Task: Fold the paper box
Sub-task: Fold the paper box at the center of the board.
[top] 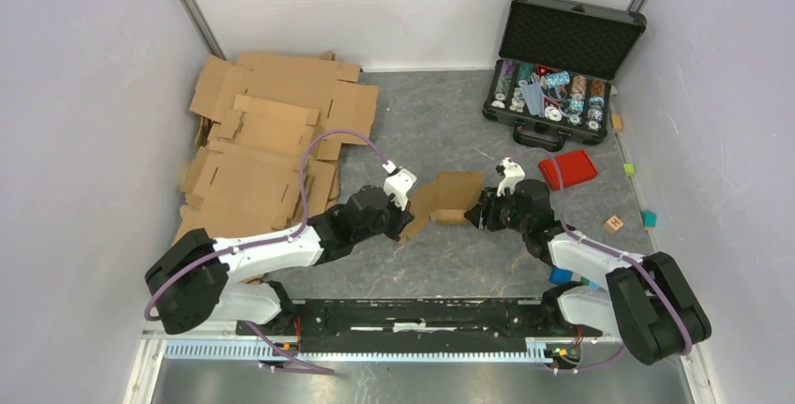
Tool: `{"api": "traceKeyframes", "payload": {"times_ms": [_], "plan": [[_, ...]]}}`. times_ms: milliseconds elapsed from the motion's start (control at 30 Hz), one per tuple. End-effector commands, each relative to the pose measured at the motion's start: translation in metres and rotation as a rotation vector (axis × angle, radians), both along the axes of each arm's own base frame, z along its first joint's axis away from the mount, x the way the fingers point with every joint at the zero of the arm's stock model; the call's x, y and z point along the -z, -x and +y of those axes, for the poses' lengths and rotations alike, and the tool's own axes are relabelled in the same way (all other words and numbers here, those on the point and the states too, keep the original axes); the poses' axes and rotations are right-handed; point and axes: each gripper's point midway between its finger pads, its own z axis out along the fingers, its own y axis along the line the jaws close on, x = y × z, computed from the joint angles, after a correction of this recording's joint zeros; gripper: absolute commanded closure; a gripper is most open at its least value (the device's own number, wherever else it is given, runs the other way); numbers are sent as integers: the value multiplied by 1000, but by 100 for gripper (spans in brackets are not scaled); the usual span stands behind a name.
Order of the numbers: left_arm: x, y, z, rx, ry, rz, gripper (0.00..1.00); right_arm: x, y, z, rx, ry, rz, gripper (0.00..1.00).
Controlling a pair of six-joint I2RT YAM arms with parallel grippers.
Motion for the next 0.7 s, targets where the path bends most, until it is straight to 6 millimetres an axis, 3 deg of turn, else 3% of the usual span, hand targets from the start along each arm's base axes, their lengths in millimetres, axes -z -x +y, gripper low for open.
{"api": "traceKeyframes", "payload": {"times_ms": [0,433,667], "plan": [[-13,-1,-6,37,21,-62,98,-9,4,14,-52,-109,17,51],[-9,2,-9,50,-3,-71,98,-21,9,19,-65,-263,28,67],[-6,4,-13,61,-22,-76,98,-28,11,22,-75,-317,37,83]]}}
